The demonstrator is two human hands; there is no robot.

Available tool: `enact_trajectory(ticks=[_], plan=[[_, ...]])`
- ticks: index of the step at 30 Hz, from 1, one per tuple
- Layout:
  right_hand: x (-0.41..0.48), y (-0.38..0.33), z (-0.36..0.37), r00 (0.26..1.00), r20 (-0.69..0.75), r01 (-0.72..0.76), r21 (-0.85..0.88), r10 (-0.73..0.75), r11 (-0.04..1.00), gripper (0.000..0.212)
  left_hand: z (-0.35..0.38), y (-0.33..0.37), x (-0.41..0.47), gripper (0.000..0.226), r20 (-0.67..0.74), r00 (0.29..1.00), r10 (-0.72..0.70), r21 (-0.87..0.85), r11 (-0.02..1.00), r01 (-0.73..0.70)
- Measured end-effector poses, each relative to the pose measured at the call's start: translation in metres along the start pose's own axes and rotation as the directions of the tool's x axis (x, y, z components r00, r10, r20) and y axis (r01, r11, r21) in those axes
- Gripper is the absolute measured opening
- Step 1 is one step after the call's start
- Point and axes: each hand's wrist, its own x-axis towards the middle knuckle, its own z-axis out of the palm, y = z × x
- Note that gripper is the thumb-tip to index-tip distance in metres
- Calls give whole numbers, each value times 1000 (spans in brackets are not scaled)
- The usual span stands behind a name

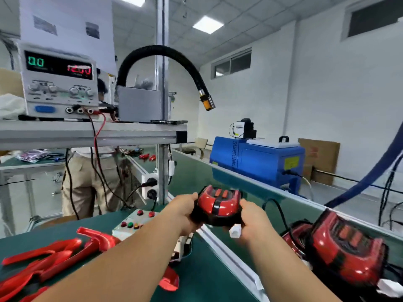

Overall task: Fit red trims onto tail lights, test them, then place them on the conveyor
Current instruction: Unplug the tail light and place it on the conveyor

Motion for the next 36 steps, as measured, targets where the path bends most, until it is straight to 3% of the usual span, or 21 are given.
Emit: enact_trajectory(ticks=[7, 16, 23, 27, 36], plan=[[46, 4, 2, 990, -98, 84, -151, -100, 985, 28, 4, 0, 25, 35, 8, 990, 144, -47, 989, -143], [78, 10, 4, 997, -75, -39, -22, 37, 999, 29, 6, 5, 32, 32, 22, 946, 323, 97, 941, -324], [80, 9, 11, 990, -96, -102, -13, 100, 995, 24, 4, 7, 33, 25, -64, 936, 347, 155, 930, -334], [75, 9, 8, 998, -64, -32, -50, 29, 998, 22, -3, 7, 34, 23, -57, 942, 331, 141, 937, -320], [38, -6, -2, 988, -36, 149, -77, -152, 986, 21, -3, 5, 13, 39, 117, 935, 334, 98, 933, -346]])
